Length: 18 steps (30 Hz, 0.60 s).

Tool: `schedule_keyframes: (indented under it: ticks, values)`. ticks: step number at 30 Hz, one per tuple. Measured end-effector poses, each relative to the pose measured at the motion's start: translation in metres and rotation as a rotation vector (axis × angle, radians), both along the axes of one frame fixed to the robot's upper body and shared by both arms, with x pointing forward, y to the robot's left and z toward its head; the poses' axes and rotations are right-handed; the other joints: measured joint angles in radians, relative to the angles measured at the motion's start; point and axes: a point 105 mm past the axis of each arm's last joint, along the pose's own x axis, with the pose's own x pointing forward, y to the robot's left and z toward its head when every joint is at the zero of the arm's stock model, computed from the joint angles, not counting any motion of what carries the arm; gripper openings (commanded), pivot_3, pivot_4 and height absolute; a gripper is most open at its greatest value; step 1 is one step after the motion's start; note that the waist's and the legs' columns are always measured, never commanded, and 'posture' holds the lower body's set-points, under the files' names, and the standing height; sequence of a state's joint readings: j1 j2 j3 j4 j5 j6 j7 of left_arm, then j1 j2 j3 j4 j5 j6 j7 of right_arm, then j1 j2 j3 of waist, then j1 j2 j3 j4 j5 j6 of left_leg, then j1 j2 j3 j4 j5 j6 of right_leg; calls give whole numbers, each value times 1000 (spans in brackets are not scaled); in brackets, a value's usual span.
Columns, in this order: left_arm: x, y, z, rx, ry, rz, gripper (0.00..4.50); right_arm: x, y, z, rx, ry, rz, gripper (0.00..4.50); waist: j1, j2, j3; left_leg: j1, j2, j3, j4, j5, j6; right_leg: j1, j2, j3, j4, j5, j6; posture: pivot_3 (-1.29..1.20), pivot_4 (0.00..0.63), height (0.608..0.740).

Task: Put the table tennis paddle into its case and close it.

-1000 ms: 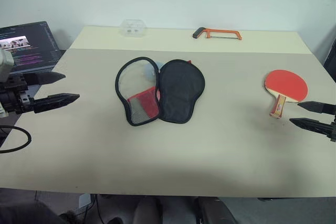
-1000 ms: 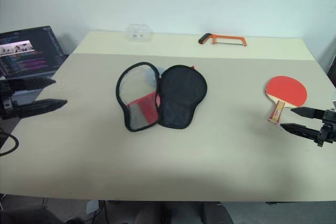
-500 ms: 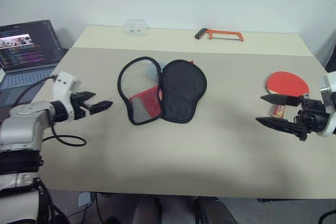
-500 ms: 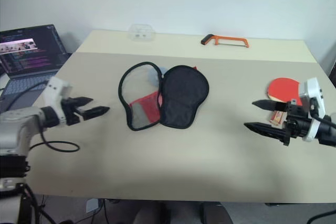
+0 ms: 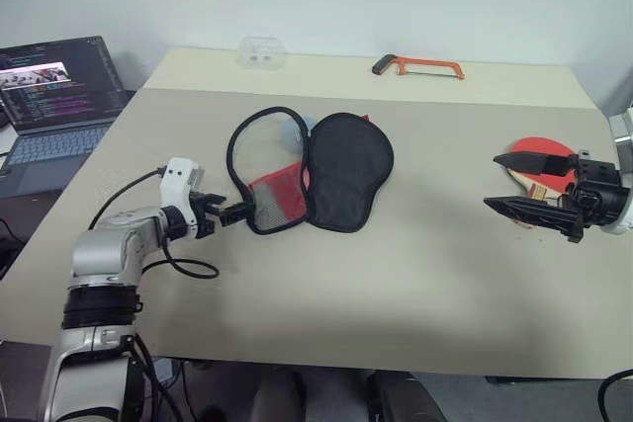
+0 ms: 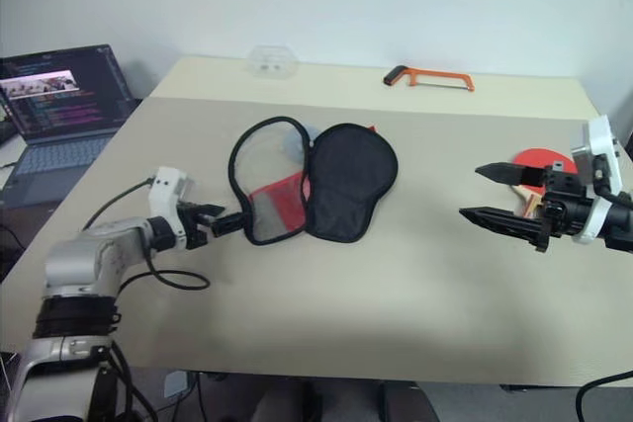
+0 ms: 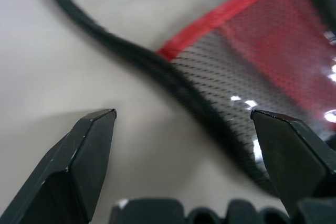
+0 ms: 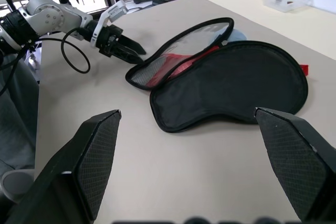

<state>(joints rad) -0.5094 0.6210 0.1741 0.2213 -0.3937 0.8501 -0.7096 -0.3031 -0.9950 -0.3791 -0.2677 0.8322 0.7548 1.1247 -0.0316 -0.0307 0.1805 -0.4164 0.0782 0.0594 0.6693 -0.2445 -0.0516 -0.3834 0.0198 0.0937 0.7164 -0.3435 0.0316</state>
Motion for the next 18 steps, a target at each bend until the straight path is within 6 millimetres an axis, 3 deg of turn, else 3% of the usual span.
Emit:
schedule_keyframes:
  ticks: [6,13,18]
  values:
    - [13,-22,1,-10,22,57,4500,5,5,-3,-27,3,-3,4478,10,1,0,0,-2,-5,6,0,0,6,-1,-4,0,0,1,0,150,740]
    - [13,-36,0,-4,21,80,4500,9,5,-1,-31,-8,-6,4478,9,1,0,2,-5,-7,7,0,1,8,-2,-6,0,0,1,0,150,740]
    - [12,-40,-3,-26,36,104,2817,15,7,-2,-35,-16,-9,4500,8,1,0,1,-6,-9,7,0,1,9,-3,-6,-1,0,1,0,150,740]
